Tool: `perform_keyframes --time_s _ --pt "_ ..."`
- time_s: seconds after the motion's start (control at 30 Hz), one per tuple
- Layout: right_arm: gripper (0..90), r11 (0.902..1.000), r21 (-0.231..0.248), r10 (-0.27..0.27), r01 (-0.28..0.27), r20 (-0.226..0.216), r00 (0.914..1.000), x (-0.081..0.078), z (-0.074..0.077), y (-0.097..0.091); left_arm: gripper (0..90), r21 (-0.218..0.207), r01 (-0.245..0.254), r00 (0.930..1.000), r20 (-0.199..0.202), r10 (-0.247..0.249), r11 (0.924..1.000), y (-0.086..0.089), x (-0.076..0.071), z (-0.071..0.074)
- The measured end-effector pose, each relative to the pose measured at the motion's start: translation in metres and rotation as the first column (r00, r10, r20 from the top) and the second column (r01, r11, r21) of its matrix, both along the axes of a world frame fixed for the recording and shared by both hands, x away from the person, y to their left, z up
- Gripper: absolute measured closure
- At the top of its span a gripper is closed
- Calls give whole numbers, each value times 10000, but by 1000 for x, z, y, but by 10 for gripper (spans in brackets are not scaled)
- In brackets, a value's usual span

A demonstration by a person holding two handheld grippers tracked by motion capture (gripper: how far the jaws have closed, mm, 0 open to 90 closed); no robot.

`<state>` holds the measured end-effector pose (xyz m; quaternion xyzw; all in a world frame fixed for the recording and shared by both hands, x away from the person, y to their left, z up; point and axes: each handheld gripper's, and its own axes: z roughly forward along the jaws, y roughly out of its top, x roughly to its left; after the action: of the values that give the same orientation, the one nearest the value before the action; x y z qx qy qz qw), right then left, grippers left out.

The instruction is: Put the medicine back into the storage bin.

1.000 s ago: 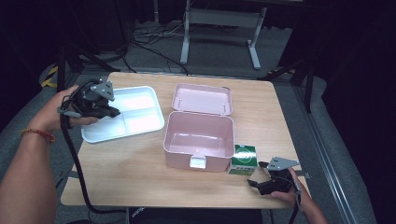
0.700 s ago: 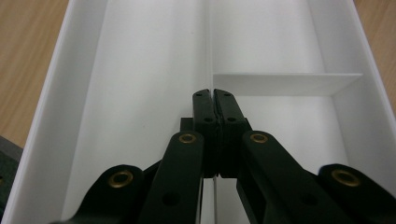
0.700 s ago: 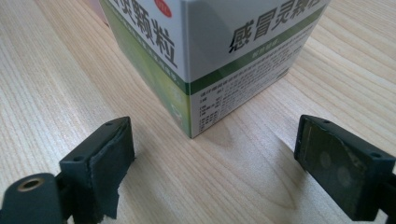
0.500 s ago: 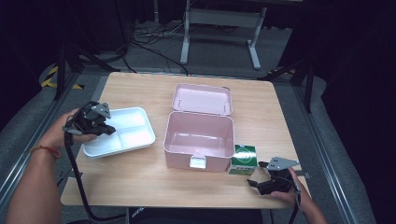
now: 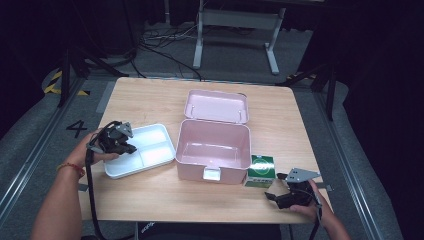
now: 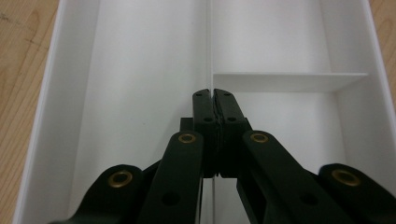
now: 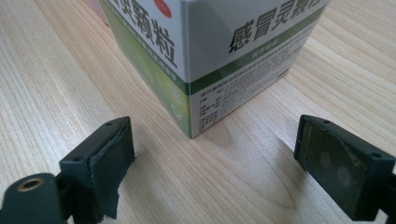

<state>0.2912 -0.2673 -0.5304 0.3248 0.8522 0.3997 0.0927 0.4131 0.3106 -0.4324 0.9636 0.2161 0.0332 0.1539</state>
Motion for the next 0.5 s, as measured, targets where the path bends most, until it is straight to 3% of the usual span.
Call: perform_keyframes --time_s 0.23,0.4,0.5 --pt "123 10000 0 2 -2 0 10000 0 0 0 890 151 50 10000 -60 -50 9999 -5 1 -8" --pt "123 10000 2 1 -1 0 10000 0 0 0 887 507 50 10000 -45 -47 9987 -7 1 -14" --pt "123 10000 1 2 -2 1 10000 0 0 0 884 429 -5 10000 0 5 9991 -7 1 -15"
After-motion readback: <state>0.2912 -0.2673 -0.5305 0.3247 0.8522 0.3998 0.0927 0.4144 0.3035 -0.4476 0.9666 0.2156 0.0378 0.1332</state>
